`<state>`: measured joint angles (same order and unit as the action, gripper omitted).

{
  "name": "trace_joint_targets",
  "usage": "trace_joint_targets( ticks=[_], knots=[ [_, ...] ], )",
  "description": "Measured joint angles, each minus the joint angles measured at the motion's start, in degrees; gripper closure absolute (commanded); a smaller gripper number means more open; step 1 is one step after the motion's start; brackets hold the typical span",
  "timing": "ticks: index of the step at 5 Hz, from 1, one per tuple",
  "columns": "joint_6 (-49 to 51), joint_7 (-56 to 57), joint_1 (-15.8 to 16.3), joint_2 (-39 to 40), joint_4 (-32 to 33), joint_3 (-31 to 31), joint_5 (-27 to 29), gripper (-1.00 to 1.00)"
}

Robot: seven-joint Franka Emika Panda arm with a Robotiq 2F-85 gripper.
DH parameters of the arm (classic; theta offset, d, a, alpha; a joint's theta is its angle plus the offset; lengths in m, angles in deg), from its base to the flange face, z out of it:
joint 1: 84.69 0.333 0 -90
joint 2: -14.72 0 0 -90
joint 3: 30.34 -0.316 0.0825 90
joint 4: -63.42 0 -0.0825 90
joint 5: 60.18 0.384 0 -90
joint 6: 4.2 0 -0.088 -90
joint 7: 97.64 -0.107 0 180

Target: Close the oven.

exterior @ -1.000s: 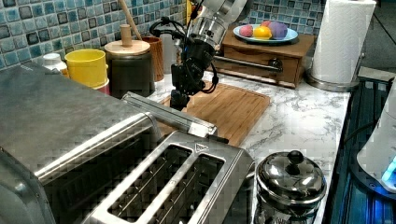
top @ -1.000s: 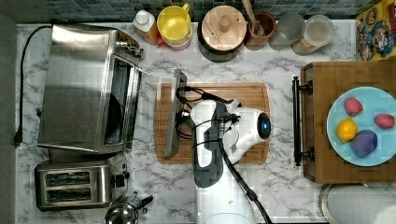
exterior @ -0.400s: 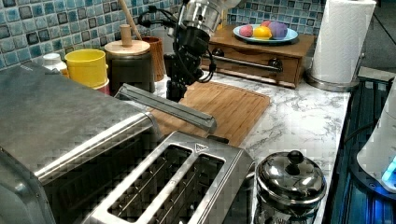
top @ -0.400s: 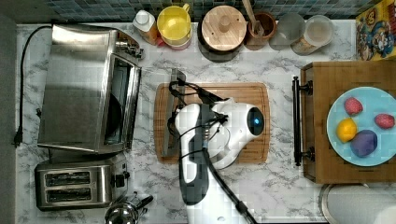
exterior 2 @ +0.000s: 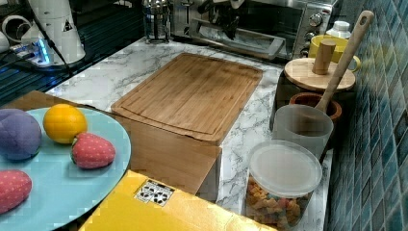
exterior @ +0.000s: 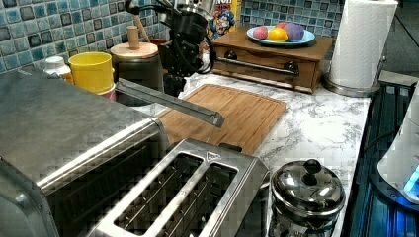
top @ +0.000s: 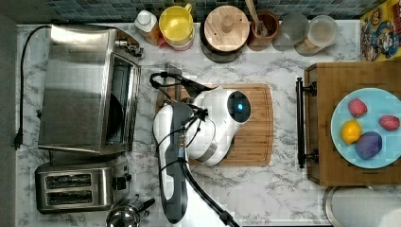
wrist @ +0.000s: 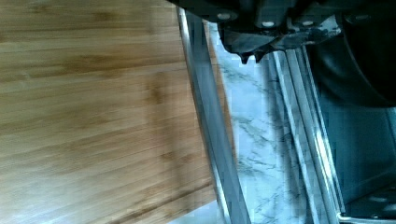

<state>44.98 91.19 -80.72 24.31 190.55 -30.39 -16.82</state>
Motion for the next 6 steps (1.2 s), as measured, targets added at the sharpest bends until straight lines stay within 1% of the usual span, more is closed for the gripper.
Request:
trace_joint_targets(
  ticks=[1, 2, 3, 4, 5, 6],
  knots=[
    [2.7, -5.9, 0.5, 0.3, -3.0, -0.9, -5.9, 1.0],
    [5.7, -11.7, 2.3, 1.3, -7.9, -2.3, -15.7, 1.0],
    [9.1, -21.3, 6.7, 2.5, -14.5, -3.4, -23.8, 1.0],
    [10.4, -33.0, 12.4, 5.0, -22.2, -5.9, -33.2, 1.0],
    [17.9, -42.7, 19.1, 9.4, -32.2, -7.5, -43.3, 1.0],
    [19.8, -53.1, 24.2, 11.6, -36.6, -8.8, -51.4, 1.0]
  ],
)
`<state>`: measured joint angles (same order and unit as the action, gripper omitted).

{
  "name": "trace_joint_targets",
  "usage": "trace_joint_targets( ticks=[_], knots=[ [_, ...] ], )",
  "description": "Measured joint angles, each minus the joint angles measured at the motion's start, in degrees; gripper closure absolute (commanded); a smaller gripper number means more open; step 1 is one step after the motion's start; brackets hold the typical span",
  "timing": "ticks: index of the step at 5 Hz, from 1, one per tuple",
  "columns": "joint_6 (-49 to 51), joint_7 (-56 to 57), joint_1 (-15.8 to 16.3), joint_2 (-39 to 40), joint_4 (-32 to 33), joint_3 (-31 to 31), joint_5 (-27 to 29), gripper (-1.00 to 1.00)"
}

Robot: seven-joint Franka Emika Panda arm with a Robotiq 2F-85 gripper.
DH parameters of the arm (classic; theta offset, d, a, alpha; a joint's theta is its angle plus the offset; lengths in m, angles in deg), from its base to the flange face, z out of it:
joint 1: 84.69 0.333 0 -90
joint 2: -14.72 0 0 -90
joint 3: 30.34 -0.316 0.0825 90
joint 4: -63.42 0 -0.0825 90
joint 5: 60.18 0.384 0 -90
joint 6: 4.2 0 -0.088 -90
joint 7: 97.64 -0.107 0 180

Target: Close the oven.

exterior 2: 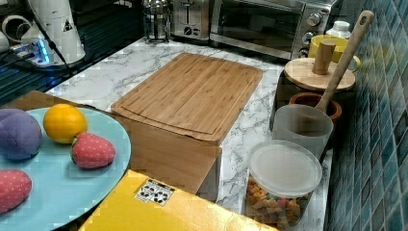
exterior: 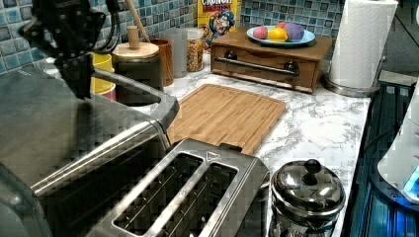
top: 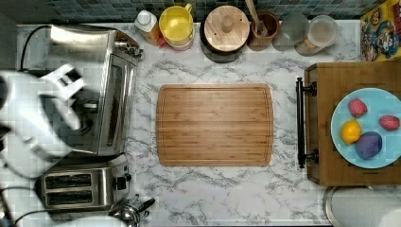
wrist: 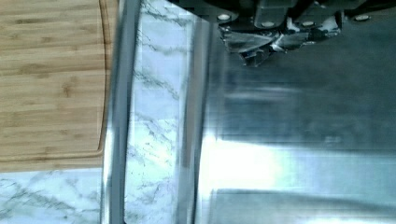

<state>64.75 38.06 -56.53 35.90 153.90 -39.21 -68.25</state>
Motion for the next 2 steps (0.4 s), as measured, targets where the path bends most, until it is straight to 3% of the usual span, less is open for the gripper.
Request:
trace_joint_targets(
  ticks=[1, 2],
  knots=[
    [0.0, -3.0, 1.9, -2.1, 2.2, 0.0, -1.4, 1.0],
    [0.8, -3.0, 1.8, -5.1, 3.7, 2.7, -1.4, 1.0]
  ],
)
